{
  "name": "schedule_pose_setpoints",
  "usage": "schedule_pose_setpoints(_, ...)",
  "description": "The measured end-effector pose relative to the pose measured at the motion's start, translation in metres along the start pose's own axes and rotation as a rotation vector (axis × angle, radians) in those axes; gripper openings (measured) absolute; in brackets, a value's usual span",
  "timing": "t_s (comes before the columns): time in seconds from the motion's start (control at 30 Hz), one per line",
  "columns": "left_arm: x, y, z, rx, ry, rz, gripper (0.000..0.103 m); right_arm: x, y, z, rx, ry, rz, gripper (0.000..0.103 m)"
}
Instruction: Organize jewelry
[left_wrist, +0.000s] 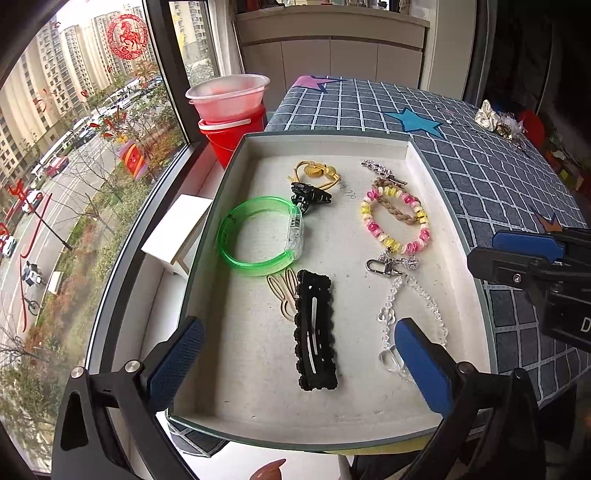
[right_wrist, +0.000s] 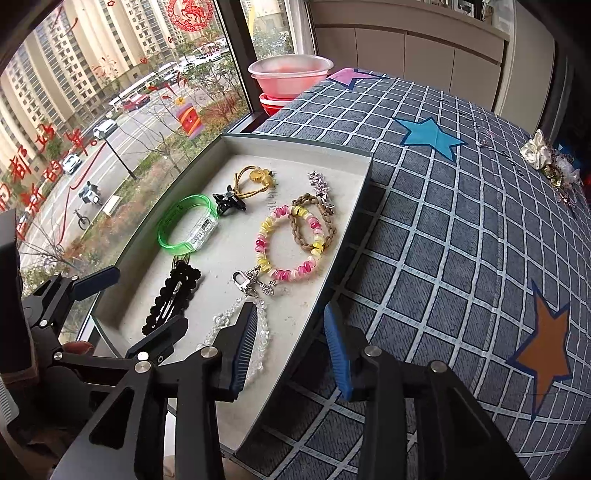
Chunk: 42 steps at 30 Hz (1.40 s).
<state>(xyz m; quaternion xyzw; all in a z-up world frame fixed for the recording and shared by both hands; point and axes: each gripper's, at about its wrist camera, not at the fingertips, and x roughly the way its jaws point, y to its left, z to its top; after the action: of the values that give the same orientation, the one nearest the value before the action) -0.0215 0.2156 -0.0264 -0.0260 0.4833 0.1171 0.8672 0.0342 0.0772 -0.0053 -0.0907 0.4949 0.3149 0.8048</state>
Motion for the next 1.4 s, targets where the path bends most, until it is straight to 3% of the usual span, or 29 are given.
schedule_pose_setpoints(0.17, -0.008, 0.004, 0.001, -0.015, -0.010, 0.012, 0.103, -0.004, 0.004, 0.002, -0.012, 0.003, -0.005, 0.048)
schedule_pose_setpoints(0.43, -0.028, 0.009, 0.005, -0.029, -0.051, 0.028, 0.103, -0.022, 0.019, 0.006, -0.056, -0.029, -0.056, 0.080)
schedule_pose_setpoints(0.8, -0.044, 0.018, 0.006, -0.074, -0.064, 0.032, 0.103, -0.044, 0.030, 0.007, -0.092, -0.077, -0.134, 0.087)
schedule_pose_setpoints(0.87, -0.046, 0.021, 0.006, -0.083, -0.066, 0.034, 0.103, -0.045, 0.030, 0.007, -0.090, -0.077, -0.136, 0.103)
schedule_pose_setpoints(1.4, -0.056, 0.022, 0.006, -0.092, -0.085, 0.061, 0.103, -0.060, 0.028, 0.008, -0.083, -0.122, -0.203, 0.103)
